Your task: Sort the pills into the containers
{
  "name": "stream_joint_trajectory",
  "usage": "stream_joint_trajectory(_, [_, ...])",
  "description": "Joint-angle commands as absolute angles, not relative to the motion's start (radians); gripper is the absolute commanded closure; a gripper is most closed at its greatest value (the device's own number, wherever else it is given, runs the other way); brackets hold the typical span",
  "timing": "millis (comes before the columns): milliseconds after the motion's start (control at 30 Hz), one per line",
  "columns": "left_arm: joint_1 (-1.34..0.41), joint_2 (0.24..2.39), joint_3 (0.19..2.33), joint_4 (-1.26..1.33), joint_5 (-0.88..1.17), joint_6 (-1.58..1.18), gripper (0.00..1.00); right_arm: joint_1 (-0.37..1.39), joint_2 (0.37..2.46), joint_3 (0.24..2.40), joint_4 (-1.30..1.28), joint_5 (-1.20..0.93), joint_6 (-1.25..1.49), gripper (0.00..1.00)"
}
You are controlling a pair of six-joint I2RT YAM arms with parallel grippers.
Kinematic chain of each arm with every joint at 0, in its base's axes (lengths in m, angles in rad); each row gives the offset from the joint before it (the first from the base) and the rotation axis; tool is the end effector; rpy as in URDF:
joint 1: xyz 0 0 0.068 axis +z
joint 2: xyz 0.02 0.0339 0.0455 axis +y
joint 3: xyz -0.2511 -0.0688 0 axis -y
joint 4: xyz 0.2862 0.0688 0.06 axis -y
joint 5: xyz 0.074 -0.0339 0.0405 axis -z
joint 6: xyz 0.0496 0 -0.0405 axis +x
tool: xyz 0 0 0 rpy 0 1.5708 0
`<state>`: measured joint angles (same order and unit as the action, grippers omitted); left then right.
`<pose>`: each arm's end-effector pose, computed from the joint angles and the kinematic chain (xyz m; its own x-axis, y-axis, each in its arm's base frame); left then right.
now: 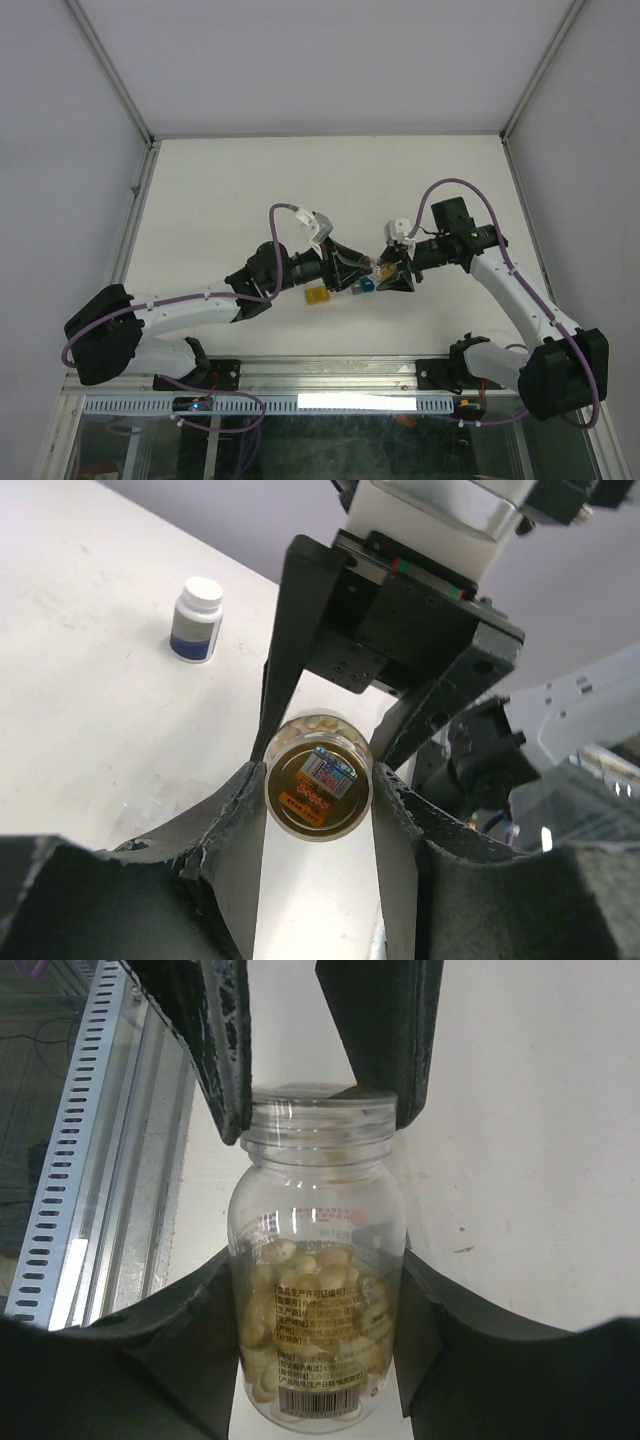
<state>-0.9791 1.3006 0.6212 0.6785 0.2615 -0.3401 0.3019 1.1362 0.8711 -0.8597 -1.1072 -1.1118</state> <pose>0.1763 -0.2854 0.2222 -0.3160 -0.1074 -0.9426 0.8916 0.3059 -0.3338 0.2233 0.1160 0.2374 0.0678 -0.3988 -0.9145 -0.9943 -0.1022 -0.0292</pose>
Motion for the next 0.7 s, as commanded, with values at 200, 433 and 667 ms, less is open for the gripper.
stream_joint_trajectory(200, [-1.083, 1.211, 0.697, 0.542, -0.183, -0.576, 1.0, 0.296, 1.126, 0.903, -0.804, -1.106, -1.046, 1.0])
stream_joint_trajectory(433, [-1.085, 1.194, 0.709, 0.508, -0.241, -0.69, 1.0, 0.292, 1.126, 0.903, -0.799, -1.106, -1.038, 1.0])
stream_joint_trajectory(667, [-1.085, 1.212, 0.76, 0.437, -0.236, -0.807, 1.0, 0.292, 1.123, 0.9, -0.798, -1.102, -1.042, 1.0])
